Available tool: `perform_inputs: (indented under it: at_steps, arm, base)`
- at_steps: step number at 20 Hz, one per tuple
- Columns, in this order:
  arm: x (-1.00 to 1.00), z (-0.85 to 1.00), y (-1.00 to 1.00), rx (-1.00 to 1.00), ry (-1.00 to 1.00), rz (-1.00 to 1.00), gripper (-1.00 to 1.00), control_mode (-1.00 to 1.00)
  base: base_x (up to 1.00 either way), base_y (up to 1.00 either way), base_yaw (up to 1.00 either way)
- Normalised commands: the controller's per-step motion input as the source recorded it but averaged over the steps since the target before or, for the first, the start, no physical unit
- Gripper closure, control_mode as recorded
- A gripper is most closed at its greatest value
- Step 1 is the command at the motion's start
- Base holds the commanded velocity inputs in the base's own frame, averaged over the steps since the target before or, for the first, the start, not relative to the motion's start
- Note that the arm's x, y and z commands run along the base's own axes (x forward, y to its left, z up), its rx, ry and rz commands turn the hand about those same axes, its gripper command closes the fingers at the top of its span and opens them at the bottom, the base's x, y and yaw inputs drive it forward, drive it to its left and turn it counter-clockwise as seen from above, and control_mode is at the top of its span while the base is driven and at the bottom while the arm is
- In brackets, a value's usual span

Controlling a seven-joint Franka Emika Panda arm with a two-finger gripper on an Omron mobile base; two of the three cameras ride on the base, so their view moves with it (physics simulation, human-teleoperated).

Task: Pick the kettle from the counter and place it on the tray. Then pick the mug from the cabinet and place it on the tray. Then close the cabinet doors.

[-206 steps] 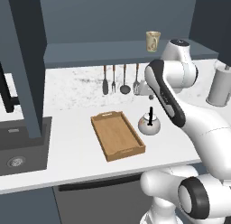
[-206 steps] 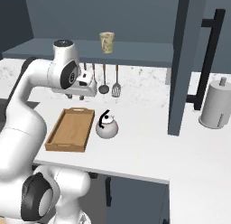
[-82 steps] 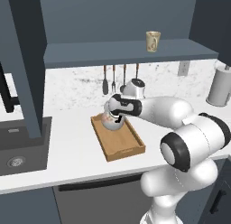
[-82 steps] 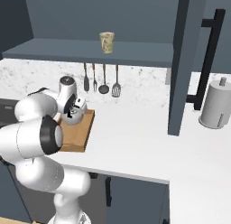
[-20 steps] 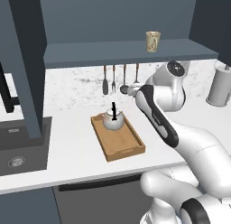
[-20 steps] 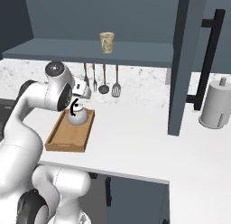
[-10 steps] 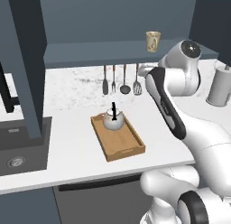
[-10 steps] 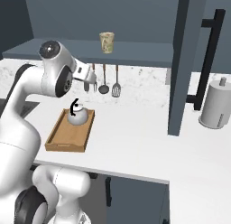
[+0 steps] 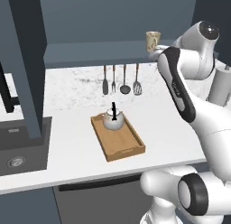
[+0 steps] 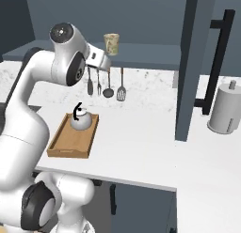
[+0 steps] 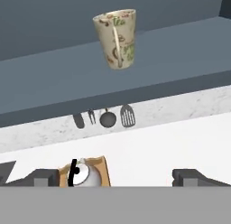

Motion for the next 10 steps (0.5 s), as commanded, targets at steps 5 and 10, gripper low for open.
perform_inputs:
  at_steps: [5, 10]
  arm:
    - [0.25, 0.27, -0.13, 0.00, -0.03, 0.01, -1.00, -1.00]
    - [0.39, 0.14, -0.06, 0.00, -0.01, 0.05, -1.00, -1.00]
  base:
    - [0.00, 0.00, 0.00]
    - [0.00, 0.00, 0.00]
